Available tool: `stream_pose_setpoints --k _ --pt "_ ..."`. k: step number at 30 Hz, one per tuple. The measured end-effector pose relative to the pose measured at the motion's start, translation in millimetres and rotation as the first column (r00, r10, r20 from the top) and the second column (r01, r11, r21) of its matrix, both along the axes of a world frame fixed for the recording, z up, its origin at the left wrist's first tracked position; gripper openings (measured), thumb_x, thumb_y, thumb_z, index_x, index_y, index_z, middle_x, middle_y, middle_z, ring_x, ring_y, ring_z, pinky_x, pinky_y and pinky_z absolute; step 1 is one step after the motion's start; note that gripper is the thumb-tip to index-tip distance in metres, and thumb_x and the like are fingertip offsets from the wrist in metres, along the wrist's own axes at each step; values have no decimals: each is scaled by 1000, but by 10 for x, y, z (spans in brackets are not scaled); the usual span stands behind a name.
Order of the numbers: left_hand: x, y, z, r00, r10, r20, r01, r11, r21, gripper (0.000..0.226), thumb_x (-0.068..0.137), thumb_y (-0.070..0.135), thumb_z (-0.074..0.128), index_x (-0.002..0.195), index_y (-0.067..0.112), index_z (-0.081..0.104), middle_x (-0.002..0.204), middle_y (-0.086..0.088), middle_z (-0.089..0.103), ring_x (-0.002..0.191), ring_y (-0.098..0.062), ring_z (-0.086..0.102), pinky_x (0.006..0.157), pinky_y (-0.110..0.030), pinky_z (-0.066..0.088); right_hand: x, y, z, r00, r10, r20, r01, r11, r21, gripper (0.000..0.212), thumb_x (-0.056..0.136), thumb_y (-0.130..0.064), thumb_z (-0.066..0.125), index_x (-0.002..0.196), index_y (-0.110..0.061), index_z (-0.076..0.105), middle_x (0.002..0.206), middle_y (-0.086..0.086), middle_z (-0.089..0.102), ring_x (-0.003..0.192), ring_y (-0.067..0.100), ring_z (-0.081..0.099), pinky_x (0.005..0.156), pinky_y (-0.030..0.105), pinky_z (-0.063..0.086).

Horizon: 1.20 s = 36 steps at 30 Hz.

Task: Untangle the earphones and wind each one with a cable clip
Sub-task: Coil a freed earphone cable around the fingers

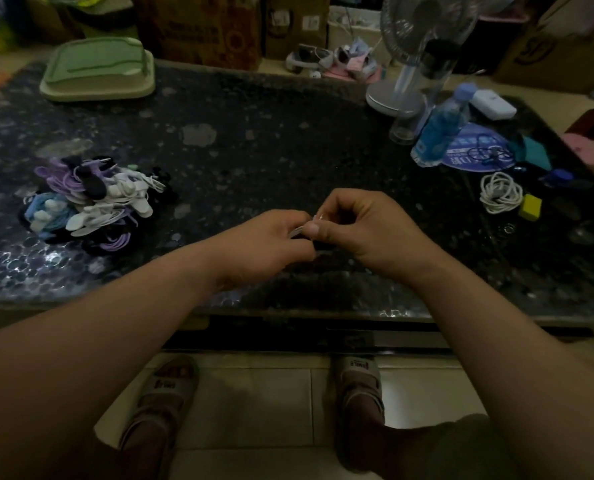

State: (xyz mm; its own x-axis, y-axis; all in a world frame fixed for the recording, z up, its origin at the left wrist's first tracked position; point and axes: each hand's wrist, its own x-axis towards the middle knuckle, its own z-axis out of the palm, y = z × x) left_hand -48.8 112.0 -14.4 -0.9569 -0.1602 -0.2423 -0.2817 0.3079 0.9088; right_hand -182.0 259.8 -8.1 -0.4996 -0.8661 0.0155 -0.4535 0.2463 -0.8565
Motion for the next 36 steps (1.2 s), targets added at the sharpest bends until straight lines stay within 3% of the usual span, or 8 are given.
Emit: stream_pose_setpoints --k 4,8,14,18,21,25,31,36 --pt "-21 9 -42 998 47 -52 -45 998 48 10 83 14 63 87 22 69 73 -7 50 68 -22 43 61 -38 34 50 -59 -11 948 -18 -318 32 999 40 27 87 -39 82 77 -26 60 85 -6 56 74 8 55 67 32 50" --pt "-21 -13 -56 999 36 -24 -34 996 80 16 88 7 62 92 22 67 73 -3 52 68 -23 44 58 -37 35 69 -69 24 936 8 -352 5 999 36 28 88 -38 79 76 -27 57 87 -6 54 76 11 54 67 35 51" --pt "34 -20 -6 1000 16 13 -17 988 152 16 98 -1 55 109 8 61 72 -5 60 57 -10 49 48 -21 36 51 -109 -30 952 -293 83 279 949 145 33 103 -53 55 100 -22 65 95 -2 68 87 13 67 77 34 55" --pt "84 -86 20 997 77 19 -79 972 223 16 96 -4 54 108 7 53 75 -7 65 58 -9 50 45 -21 33 50 -107 -51 920 -148 362 89 980 175 39 103 -54 54 113 -21 71 105 1 77 95 17 74 83 35 58" --pt "150 -189 0 989 139 49 -147 961 236 7 99 3 56 105 7 54 78 -11 58 60 -12 51 46 -23 34 159 -242 -124 919 -89 384 48 992 114 25 101 -38 66 109 -15 73 97 1 78 88 15 75 77 33 61" --pt "253 -373 -73 948 311 65 -316 898 305 23 107 24 56 116 3 63 96 -8 65 68 -12 57 50 -22 42 221 -453 -164 895 -152 419 113 987 117 29 97 -46 70 103 -18 76 99 6 78 93 25 74 81 41 62" --pt "676 -744 -71 827 563 13 -560 819 126 25 103 35 64 119 16 64 110 -7 72 78 -14 65 63 -30 50 484 -937 -136 813 0 582 -121 978 168 12 100 -28 68 99 -16 71 85 4 71 76 16 66 63 24 51" --pt "1105 -1039 49 639 671 -375 -764 610 -209 13 105 33 60 115 24 59 99 13 64 87 3 61 69 -18 49 787 -1529 -183 819 -111 563 73 993 88 23 100 -31 67 105 -8 71 85 6 72 71 15 64 59 25 48"
